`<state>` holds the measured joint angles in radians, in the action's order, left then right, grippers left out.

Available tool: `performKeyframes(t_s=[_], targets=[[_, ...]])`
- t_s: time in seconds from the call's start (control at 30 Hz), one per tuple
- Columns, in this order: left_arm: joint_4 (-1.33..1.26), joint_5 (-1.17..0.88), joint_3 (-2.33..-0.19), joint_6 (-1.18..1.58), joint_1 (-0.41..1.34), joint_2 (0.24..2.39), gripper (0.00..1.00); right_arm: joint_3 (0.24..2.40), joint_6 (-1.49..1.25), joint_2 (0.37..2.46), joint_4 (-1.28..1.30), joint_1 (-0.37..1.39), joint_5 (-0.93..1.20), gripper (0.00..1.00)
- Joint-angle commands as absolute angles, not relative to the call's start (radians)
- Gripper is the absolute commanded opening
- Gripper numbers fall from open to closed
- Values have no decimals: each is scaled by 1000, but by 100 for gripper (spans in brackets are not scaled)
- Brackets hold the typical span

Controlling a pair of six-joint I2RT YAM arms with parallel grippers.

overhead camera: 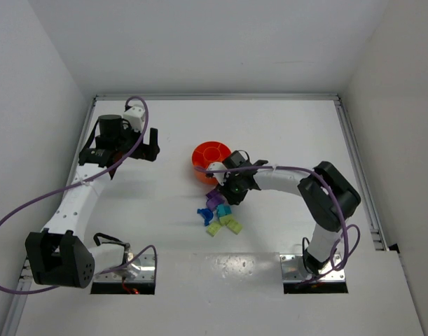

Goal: Sort the legos into containers by color

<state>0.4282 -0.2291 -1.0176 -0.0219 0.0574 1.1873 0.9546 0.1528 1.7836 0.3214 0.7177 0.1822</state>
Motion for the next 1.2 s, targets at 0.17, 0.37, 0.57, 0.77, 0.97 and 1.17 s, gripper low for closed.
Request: performKeyframes(t_s=[0.17,0.37,0.57,0.77,0.97,1.17], targets=[[407,-245,-1054,-31,46,1177,100,979,147,1801,350,726,183,10],[407,-245,-1054,-31,46,1177,100,1060,138,1662,478,726,235,8],[397,-256,-1054,-17,46,1195,100,1225,138,1522,571,707,313,8],[379,-276,-1054,3,46,1195,100,1377,117,1575,574,707,289,8],[379,-255,-1054,-6,46,1175,100,1520,95,1710,541,698,219,7],[379,-255,-1054,-6,46,1166,100,1577,95,1792,541,689,180,7]])
